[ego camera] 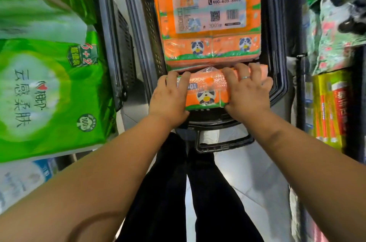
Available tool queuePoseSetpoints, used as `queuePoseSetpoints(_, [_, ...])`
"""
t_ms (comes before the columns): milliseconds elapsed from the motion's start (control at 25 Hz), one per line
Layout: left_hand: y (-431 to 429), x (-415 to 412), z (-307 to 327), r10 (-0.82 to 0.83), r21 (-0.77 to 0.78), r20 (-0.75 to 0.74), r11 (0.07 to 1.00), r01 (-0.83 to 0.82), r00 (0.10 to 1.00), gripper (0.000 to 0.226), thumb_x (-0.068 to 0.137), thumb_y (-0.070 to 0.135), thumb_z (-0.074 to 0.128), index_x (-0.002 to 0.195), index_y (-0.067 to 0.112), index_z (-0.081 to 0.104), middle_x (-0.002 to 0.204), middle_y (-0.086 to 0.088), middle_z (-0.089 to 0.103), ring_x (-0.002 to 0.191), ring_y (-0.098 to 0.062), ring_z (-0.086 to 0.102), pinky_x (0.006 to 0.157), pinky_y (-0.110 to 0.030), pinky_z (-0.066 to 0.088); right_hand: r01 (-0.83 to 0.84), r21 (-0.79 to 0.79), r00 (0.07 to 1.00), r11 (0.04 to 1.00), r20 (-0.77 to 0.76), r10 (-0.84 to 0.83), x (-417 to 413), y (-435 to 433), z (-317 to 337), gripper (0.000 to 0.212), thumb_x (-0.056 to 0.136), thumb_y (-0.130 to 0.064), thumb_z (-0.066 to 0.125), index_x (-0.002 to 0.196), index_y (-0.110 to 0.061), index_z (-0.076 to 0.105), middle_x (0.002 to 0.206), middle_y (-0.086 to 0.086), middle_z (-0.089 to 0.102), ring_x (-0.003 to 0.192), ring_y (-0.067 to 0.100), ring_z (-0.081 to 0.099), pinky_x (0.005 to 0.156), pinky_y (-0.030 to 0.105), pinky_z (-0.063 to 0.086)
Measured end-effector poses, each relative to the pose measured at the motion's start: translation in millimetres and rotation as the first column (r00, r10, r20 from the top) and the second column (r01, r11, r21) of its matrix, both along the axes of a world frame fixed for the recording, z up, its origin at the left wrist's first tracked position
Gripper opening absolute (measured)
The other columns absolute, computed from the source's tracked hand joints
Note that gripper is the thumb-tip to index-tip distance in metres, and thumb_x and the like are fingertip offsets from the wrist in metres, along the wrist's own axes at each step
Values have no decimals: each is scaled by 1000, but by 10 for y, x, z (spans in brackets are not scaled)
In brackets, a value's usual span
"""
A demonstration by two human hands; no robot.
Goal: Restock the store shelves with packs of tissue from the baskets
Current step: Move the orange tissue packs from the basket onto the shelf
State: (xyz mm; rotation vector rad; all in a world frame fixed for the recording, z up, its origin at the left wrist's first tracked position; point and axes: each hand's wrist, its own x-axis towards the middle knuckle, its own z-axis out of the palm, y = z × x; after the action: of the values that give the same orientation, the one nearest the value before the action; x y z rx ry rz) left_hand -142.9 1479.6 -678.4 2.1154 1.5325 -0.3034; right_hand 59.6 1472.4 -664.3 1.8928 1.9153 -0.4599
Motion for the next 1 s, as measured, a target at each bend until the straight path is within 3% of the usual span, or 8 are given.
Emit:
queuePoseSetpoints(200, [150, -267, 849, 29, -22, 170, 999, -26, 985, 93, 68, 43, 76, 144, 20, 27, 129, -9, 37, 117, -29, 38, 91, -43, 46, -8, 105, 992, 994, -124, 21, -23, 74, 952, 95, 57, -40, 81, 140, -31, 37, 137, 6, 42, 124, 30, 25, 87, 54, 36])
queuePoseSetpoints(400, [445, -552, 1883, 96, -34, 287, 995, -90, 953, 95, 56, 38, 80, 139, 16, 40, 117, -9, 46, 102, -30, 54, 89, -40, 49, 171, 240, 921, 956, -383, -69, -1, 202, 1929, 106, 52, -48, 88, 141, -31, 33, 150, 12, 25, 137, 34, 26, 104, 52, 32])
queuePoseSetpoints(480, [491, -652, 2371, 173, -73, 309, 985, -159, 935, 96, 50, 41, 78, 137, 17, 43, 115, -10, 47, 101, -29, 55, 89, -37, 48, 410, 210, 727, 888, -663, -179, -19, 247, 2276, 113, 54, -40, 91, 146, -27, 27, 152, 6, 23, 130, 18, 39, 105, 34, 39])
queuePoseSetpoints(560, [475, -768, 2829, 292, -128, 308, 956, -265, 905, 97, 46, 41, 73, 136, 20, 44, 116, -9, 48, 101, -25, 55, 87, -29, 45, 572, 14, 450, 820, -841, -299, -36, 265, 2550, 115, 60, -24, 91, 149, -24, 19, 138, -13, 38, 112, -7, 51, 96, 14, 42])
queuePoseSetpoints(640, [399, -925, 3200, 371, -192, 302, 926, -325, 878, 98, 42, 40, 74, 134, 24, 46, 114, -4, 51, 97, -19, 56, 82, -24, 44, 496, -237, 304, 835, -854, -423, -29, 243, 2645, 106, 62, -13, 90, 146, -22, 25, 116, -20, 53, 91, -17, 58, 78, 6, 46])
queuePoseSetpoints(800, [32, -1334, 3952, 536, -359, 414, 839, -409, 736, 93, 31, 38, 76, 120, 26, 54, 102, 0, 67, 89, -15, 66, 75, -27, 55, 223, -445, 219, 867, -844, -490, -108, 200, 2879, 94, 49, -26, 92, 131, -25, 45, 111, 3, 69, 100, 19, 69, 84, 43, 56])
queuePoseSetpoints(920, [-356, -1638, 4403, 678, -512, 439, 728, -456, 590, 84, 33, 30, 82, 114, 25, 58, 98, 2, 73, 89, -16, 70, 72, -30, 57, 29, -488, 149, 873, -861, -486, -401, 107, 3186, 101, 45, -26, 88, 134, -15, 42, 112, 4, 70, 103, 19, 68, 84, 36, 57])
queuePoseSetpoints(1000, [-636, -1787, 4579, 750, -548, 436, 659, -515, 497, 99, 28, 32, 91, 121, 28, 56, 106, -1, 72, 95, -22, 70, 71, -34, 57, -35, -513, 77, 858, -857, -510, -607, -12, 3354, 102, 38, -28, 92, 129, -14, 47, 107, 7, 71, 97, 21, 69, 74, 33, 58])
